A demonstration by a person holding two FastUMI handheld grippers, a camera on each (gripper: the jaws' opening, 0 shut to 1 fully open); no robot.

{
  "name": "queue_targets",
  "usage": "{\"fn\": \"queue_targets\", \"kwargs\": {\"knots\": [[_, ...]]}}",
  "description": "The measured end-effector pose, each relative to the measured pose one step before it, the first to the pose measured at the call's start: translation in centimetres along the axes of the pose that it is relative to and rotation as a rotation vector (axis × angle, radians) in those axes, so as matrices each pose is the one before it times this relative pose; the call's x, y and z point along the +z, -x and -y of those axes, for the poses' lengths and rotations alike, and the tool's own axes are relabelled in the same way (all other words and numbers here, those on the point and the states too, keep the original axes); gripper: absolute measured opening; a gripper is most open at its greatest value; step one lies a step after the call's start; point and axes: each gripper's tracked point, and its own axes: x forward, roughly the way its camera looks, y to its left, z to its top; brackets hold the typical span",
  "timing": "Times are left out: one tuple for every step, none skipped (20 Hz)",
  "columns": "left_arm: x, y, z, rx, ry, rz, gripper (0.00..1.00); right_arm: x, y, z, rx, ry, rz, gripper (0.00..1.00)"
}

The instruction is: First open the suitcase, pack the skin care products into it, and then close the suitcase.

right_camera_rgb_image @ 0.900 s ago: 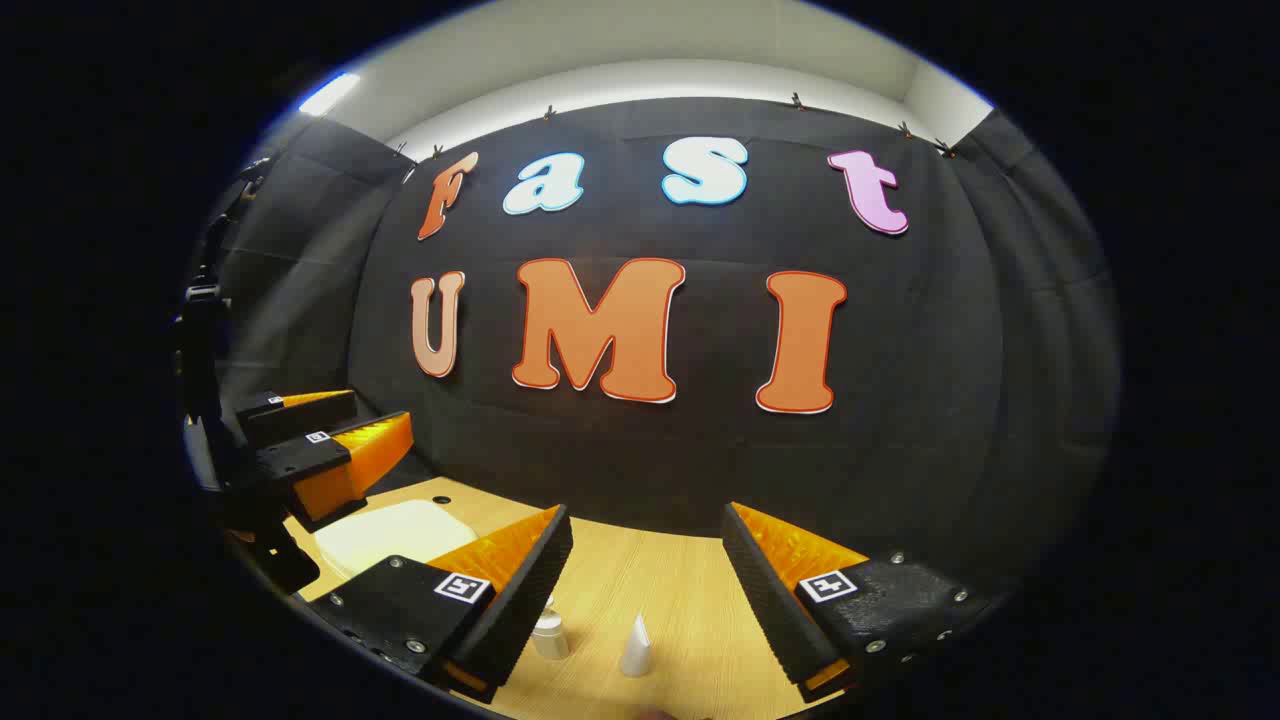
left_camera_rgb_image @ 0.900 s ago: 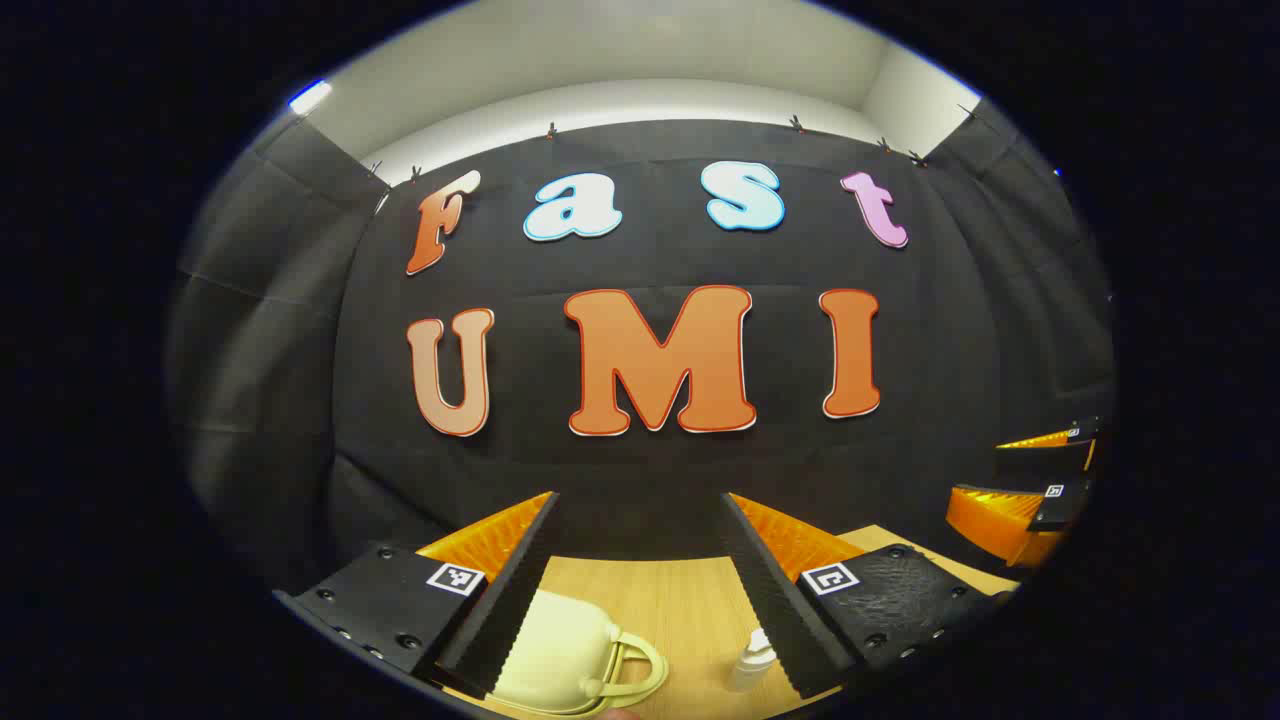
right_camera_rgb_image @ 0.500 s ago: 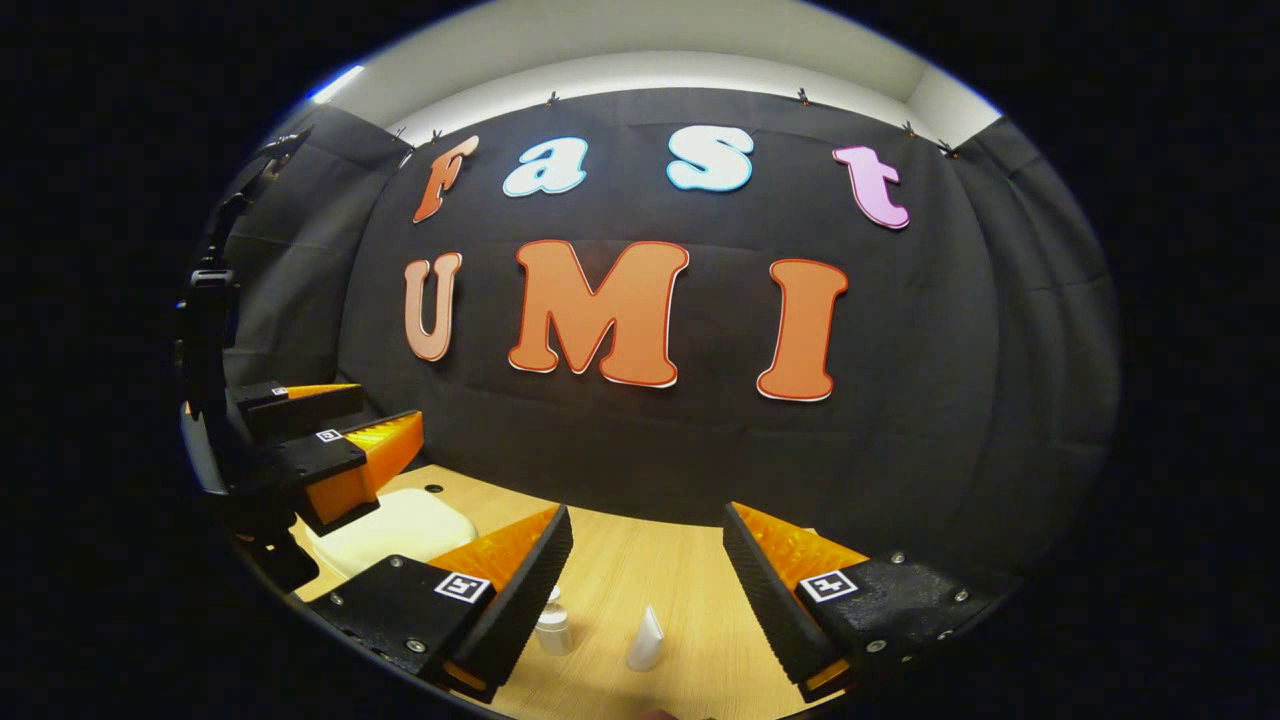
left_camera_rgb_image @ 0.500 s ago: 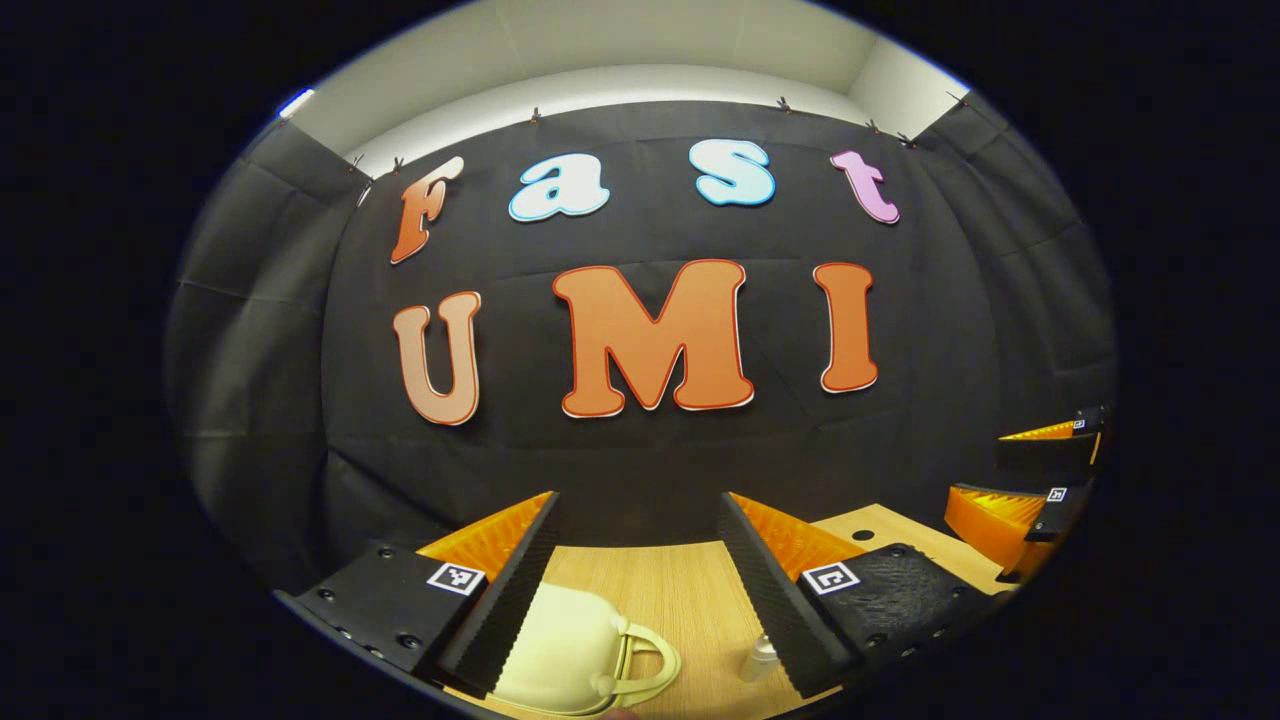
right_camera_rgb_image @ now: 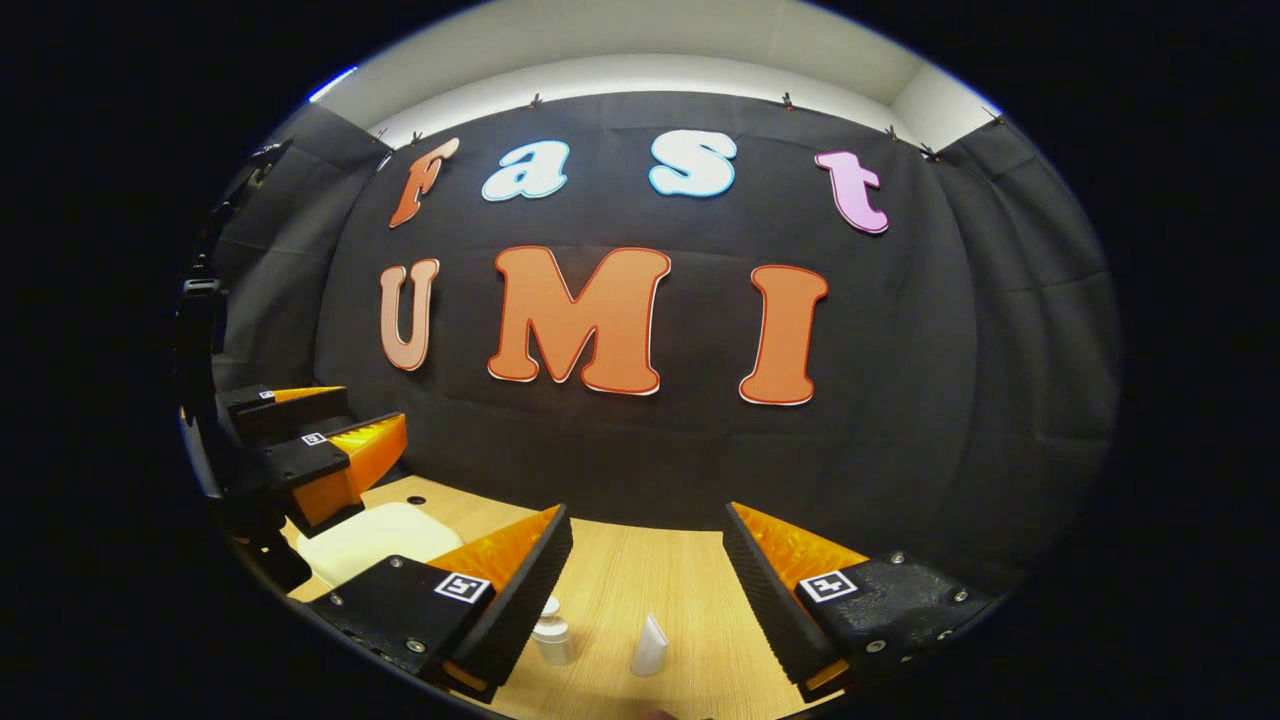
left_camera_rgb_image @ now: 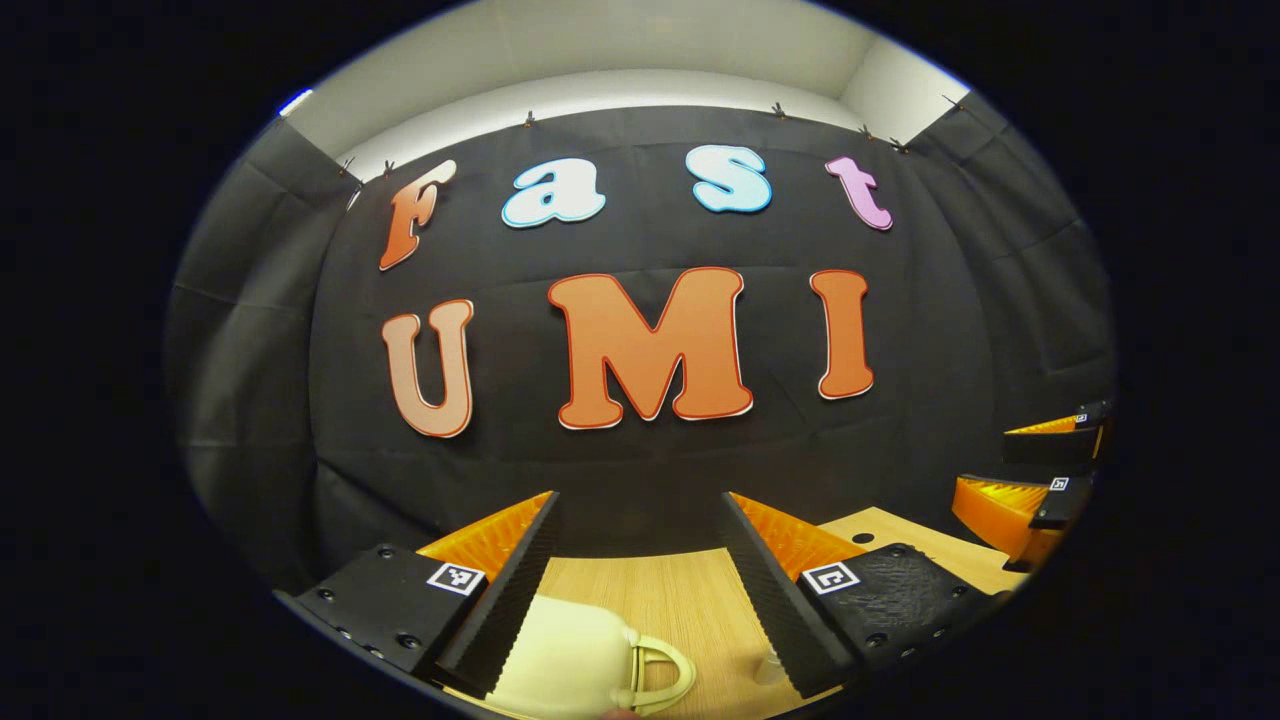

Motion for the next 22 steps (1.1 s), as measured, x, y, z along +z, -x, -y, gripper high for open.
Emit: {"fn": "queue_targets", "kwargs": {"knots": [[0.054,-0.004,-0.170,0.00410,-0.00809,0.00536,0.99,-0.085,-0.033,-0.039,-0.00163,0.00560,0.00039,0.97],[-0.335,-0.062,0.054,-0.00147,-0.00843,-0.00443,0.99,-0.090,-0.012,0.135,0.00237,0.00371,-0.00270,0.97],[-0.429,0.038,0.050,-0.00090,-0.01054,-0.00500,1.00,-0.159,0.065,0.031,0.00346,0.00219,-0.00214,0.97],[-0.505,0.032,0.055,0.00001,-0.01107,-0.00912,0.99,-0.107,-0.035,0.098,0.00162,0.00301,-0.00311,0.97],[-0.362,0.008,0.070,0.00001,-0.01158,-0.00655,0.99,-0.171,-0.052,0.161,0.00327,0.00223,-0.00282,0.97],[-0.371,0.087,0.291,-0.00594,-0.01529,-0.00507,1.00,-0.028,0.084,0.319,-0.00142,0.00106,0.00006,0.97],[-0.404,-0.003,0.033,-0.00058,-0.02189,-0.00600,0.99,0.004,-0.022,0.158,0.00179,-0.00267,-0.00234,0.97],[-0.651,0.062,0.039,-0.00284,-0.02153,-0.00744,0.99,-0.072,-0.103,0.249,-0.00138,-0.00389,0.00101,0.97],[-0.423,0.026,0.087,-0.00447,-0.02051,-0.01095,0.99,0.065,-0.067,0.273,-0.00294,-0.00221,-0.00117,0.97],[-0.722,0.079,0.320,-0.00625,-0.01691,-0.00962,0.99,-0.109,-0.058,0.316,-0.00495,-0.00226,-0.00240,0.96],[-0.715,-0.074,0.418,-0.01391,-0.01733,-0.01468,0.99,-0.008,-0.049,0.445,-0.01104,-0.00033,-0.00101,0.97],[-0.928,-0.022,0.339,-0.01378,-0.01951,-0.01370,0.99,0.025,-0.018,0.427,-0.01075,-0.00102,0.00043,0.96],[-0.669,-0.107,0.347,-0.01561,-0.02188,-0.01083,0.99,0.110,0.010,0.470,-0.01466,0.00063,0.00501,0.96],[-0.756,-0.099,0.349,-0.01747,-0.02261,-0.01358,0.99,0.029,-0.004,0.510,-0.01689,0.00319,0.00378,0.96],[-0.676,-0.091,0.318,-0.01130,-0.02162,-0.01064,0.99,0.032,-0.060,0.432,-0.01458,0.00465,0.00059,0.96],[-0.917,-0.165,0.397,-0.01733,-0.01847,-0.01137,0.99,0.040,-0.035,0.615,-0.01944,0.00634,0.00206,0.96],[-0.800,-0.159,0.451,-0.01497,-0.02345,-0.01482,0.99,0.117,-0.066,0.498,-0.01904,0.00380,0.00220,0.96],[-0.784,-0.228,0.250,-0.01552,-0.02261,-0.00840,0.99,0.003,0.012,0.489,-0.01929,0.00248,0.00105,0.96],[-0.657,-0.111,0.420,-0.01577,-0.02558,-0.01346,0.99,-0.004,-0.065,0.507,-0.01867,0.00058,-0.00185,0.96],[-0.873,-0.132,0.617,-0.01825,-0.02387,-0.00799,0.99,-0.097,0.044,0.376,-0.01805,-0.00046,-0.00174,0.96],[-0.623,-0.238,0.543,-0.01857,-0.02375,-0.00884,0.99,-0.028,0.045,0.491,-0.01690,0.00125,-0.00217,0.96],[-0.882,-0.257,0.606,-0.01554,-0.02526,-0.01224,0.99,-0.131,0.047,0.416,-0.01592,0.00342,-0.00330,0.96]]}}
